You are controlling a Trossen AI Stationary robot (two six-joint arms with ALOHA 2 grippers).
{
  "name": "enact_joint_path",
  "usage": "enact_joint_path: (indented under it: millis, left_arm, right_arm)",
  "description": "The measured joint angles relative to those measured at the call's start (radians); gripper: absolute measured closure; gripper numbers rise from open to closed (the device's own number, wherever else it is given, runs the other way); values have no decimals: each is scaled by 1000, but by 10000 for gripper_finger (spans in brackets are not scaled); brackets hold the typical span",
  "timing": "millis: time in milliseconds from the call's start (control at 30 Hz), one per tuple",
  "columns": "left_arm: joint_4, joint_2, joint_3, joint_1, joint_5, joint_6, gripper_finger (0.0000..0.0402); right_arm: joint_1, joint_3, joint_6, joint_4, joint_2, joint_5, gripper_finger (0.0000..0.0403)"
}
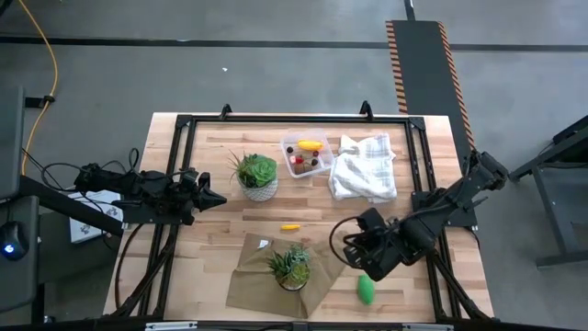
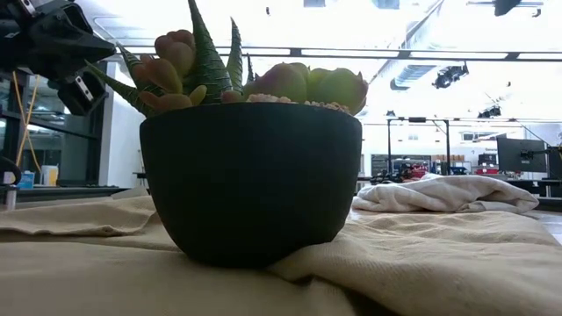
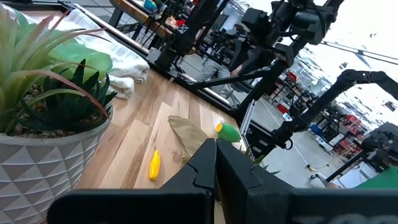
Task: Pick and placing Produce into tupperware
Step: Put the green corn into the transparent bin
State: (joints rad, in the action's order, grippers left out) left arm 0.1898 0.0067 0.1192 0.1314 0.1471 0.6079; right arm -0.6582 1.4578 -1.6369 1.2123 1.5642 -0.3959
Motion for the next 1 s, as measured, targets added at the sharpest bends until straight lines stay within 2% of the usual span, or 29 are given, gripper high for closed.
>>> enact_joint_path:
  millis: [267, 467, 833, 1000]
  left_arm:
    - [0, 0, 0, 0, 0, 0, 401]
    - [0, 0, 0, 0, 0, 0, 401]
    - [0, 0, 0, 0, 0, 0, 401]
    - [0, 0, 0, 0, 0, 0, 401]
  right_arm:
    - [4, 0, -128, 13, 11, 137, 268]
    - [44, 0, -165, 22, 73, 298, 268]
    - [36, 0, -298, 21, 118, 292, 267]
    - [-5, 0, -365, 18, 135, 292, 240]
